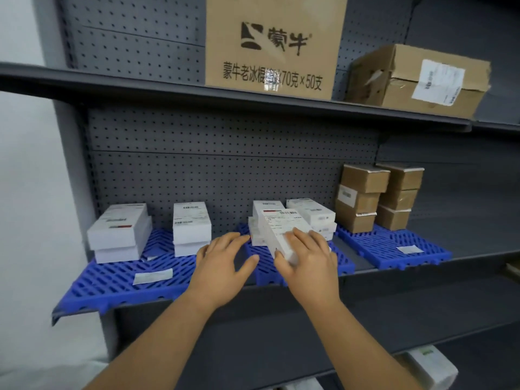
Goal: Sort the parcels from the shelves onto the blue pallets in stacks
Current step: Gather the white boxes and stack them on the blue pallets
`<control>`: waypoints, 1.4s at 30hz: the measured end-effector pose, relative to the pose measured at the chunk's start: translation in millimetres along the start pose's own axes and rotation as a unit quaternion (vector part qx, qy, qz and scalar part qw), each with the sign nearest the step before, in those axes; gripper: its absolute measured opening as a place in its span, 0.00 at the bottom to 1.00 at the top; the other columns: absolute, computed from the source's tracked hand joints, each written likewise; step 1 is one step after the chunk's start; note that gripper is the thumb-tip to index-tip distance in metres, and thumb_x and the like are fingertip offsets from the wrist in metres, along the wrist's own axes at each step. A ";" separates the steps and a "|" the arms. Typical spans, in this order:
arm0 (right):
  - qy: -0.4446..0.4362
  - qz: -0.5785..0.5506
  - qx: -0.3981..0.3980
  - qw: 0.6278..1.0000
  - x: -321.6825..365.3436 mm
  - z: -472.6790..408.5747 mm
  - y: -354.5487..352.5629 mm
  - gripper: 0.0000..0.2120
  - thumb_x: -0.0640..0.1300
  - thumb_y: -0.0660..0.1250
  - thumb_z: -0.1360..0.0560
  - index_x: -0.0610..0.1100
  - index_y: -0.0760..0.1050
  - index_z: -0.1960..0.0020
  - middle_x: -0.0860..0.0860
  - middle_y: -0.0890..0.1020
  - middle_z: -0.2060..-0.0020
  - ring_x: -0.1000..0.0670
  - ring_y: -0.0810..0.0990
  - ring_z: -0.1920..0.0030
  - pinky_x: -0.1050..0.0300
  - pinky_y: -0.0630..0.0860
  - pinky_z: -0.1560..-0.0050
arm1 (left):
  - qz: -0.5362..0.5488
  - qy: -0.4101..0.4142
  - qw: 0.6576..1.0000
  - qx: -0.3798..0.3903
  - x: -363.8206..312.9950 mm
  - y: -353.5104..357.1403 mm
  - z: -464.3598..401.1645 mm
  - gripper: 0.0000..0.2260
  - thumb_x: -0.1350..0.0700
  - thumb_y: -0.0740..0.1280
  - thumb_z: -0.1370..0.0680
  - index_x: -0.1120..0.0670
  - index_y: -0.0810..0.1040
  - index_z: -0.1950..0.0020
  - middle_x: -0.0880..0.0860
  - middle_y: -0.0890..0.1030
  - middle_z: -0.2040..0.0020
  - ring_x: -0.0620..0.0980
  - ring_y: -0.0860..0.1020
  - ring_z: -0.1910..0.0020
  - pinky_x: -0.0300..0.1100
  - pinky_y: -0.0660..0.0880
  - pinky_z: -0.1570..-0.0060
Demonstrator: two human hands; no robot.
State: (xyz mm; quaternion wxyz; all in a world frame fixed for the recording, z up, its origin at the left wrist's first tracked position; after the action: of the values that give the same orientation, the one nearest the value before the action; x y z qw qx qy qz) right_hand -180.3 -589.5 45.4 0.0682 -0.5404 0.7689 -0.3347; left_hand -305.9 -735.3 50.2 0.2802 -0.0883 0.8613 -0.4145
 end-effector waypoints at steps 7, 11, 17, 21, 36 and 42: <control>-0.015 -0.038 -0.023 0.999 43.3 -36.7 52.4 0.23 0.60 0.60 0.29 0.49 0.80 0.43 0.55 0.80 0.40 0.46 0.74 0.36 0.42 0.74 0.50 | -0.034 -0.009 0.999 -0.035 55.3 -19.2 -31.2 0.27 0.32 0.52 0.25 0.41 0.68 0.30 0.41 0.67 0.30 0.43 0.62 0.30 0.49 0.55 0.31; -0.027 -0.046 -0.009 0.999 68.2 -69.5 83.3 0.21 0.60 0.60 0.29 0.51 0.79 0.43 0.57 0.79 0.40 0.48 0.72 0.36 0.46 0.72 0.53 | -0.048 -0.012 0.997 -0.058 83.3 -40.3 -64.4 0.27 0.32 0.53 0.26 0.42 0.70 0.32 0.41 0.69 0.31 0.43 0.63 0.31 0.49 0.56 0.31; -0.056 -0.073 -0.012 0.996 114.2 -98.9 126.1 0.21 0.60 0.59 0.30 0.51 0.79 0.44 0.57 0.80 0.41 0.48 0.73 0.37 0.46 0.72 0.52 | -0.084 -0.029 0.993 -0.080 129.8 -63.7 -79.0 0.28 0.31 0.49 0.28 0.40 0.71 0.34 0.41 0.70 0.33 0.43 0.65 0.33 0.48 0.57 0.33; -0.065 -0.060 -0.003 0.996 145.8 -105.7 146.8 0.21 0.59 0.60 0.30 0.50 0.80 0.44 0.57 0.80 0.43 0.49 0.74 0.39 0.47 0.73 0.56 | -0.093 -0.039 0.991 -0.085 163.7 -80.7 -80.7 0.29 0.31 0.49 0.28 0.42 0.70 0.33 0.41 0.70 0.33 0.44 0.65 0.33 0.50 0.58 0.34; 0.002 0.017 0.025 1.000 203.7 -116.3 185.3 0.31 0.69 0.55 0.30 0.50 0.79 0.40 0.52 0.77 0.36 0.43 0.71 0.33 0.30 0.64 0.35 | -0.046 -0.014 0.997 -0.064 254.2 -111.7 -88.8 0.30 0.30 0.47 0.27 0.41 0.69 0.31 0.40 0.68 0.31 0.41 0.63 0.31 0.47 0.54 0.31; 0.017 0.014 0.058 0.998 183.0 -112.8 162.6 0.30 0.66 0.57 0.29 0.50 0.73 0.34 0.51 0.73 0.32 0.46 0.68 0.32 0.39 0.66 0.33 | -0.023 0.021 0.998 -0.048 236.9 -99.5 -94.2 0.29 0.31 0.48 0.27 0.41 0.67 0.31 0.39 0.67 0.31 0.41 0.61 0.31 0.49 0.53 0.29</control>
State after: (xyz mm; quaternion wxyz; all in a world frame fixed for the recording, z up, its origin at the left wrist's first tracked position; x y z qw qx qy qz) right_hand -435.0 -669.0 83.2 0.0912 -0.5190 0.7569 -0.3866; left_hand -562.3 -827.5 76.2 0.2481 -0.1128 0.8834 -0.3811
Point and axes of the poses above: each hand's wrist, its own z-axis away from the middle knuckle, its own y-axis out of the palm, x = y × z, the point moved 1 cm from there along -z, towards the middle knuckle
